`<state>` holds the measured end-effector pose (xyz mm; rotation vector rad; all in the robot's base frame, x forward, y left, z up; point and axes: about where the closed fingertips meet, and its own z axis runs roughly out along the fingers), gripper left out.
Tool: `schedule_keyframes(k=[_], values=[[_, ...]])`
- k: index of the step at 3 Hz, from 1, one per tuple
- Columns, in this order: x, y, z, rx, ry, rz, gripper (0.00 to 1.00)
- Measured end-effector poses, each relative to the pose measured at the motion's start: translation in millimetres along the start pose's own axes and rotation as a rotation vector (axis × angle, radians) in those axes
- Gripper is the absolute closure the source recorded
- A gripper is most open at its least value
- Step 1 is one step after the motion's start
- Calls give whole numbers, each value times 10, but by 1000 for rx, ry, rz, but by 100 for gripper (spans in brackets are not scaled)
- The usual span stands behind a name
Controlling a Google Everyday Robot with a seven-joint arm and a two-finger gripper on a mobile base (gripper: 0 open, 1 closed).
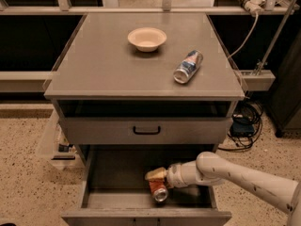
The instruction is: Place coke can into middle drawer
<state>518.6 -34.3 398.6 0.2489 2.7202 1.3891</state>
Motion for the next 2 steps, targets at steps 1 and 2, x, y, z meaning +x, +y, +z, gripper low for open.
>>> schedule_keyframes(k=[1,2], values=[[0,0,1,0,0,0,0],[0,0,1,0,0,0,0]])
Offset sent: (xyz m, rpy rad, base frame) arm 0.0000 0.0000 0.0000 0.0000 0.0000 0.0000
